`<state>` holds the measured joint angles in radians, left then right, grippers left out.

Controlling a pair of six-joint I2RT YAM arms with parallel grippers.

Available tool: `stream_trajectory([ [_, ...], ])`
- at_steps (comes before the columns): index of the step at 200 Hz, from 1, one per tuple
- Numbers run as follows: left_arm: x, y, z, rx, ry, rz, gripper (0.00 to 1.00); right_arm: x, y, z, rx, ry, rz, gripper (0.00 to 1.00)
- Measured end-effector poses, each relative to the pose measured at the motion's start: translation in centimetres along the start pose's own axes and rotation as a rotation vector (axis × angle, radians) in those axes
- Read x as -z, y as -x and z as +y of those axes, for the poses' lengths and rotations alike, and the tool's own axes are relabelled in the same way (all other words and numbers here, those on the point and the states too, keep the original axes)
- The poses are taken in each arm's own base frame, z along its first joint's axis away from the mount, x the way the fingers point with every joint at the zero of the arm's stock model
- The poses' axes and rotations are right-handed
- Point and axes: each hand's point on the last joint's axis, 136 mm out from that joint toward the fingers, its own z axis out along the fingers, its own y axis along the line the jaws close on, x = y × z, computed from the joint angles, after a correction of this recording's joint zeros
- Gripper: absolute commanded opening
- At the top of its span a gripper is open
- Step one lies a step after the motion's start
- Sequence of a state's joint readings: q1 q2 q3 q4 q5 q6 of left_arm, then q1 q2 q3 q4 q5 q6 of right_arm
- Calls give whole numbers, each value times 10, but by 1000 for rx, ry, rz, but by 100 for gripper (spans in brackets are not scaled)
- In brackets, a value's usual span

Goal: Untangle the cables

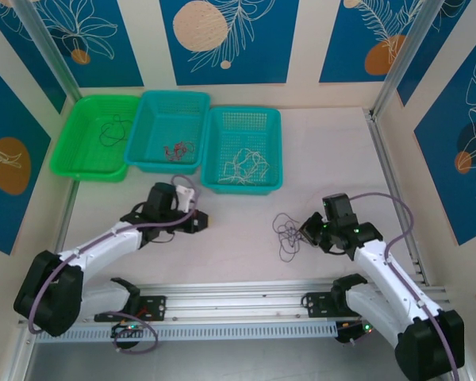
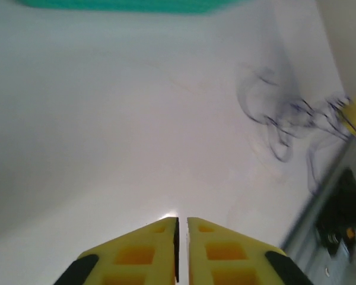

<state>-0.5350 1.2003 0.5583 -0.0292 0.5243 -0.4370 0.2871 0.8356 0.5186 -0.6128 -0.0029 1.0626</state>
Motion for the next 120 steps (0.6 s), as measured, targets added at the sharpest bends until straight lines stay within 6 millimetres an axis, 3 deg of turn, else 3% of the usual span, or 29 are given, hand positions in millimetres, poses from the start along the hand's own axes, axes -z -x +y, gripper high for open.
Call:
stream_trajectory([
  [23,-14,-15,-49,-194,-132,32,32,5,-2,24,94,48,15,0],
  [30,-15,-15,-60,-250,-166,11,41,10,-1,36,129,74,14,0],
  [44,-13,-16,-71,-369,-204,-39,56,25,1,63,209,140,1,0],
  [57,-9,-19,-78,-502,-204,-70,64,41,1,88,286,205,-11,0],
  [88,6,-13,-106,-828,-214,-154,75,71,-8,132,437,334,2,0],
  [120,8,-4,-115,-996,-203,-205,82,86,-20,160,523,401,44,0],
])
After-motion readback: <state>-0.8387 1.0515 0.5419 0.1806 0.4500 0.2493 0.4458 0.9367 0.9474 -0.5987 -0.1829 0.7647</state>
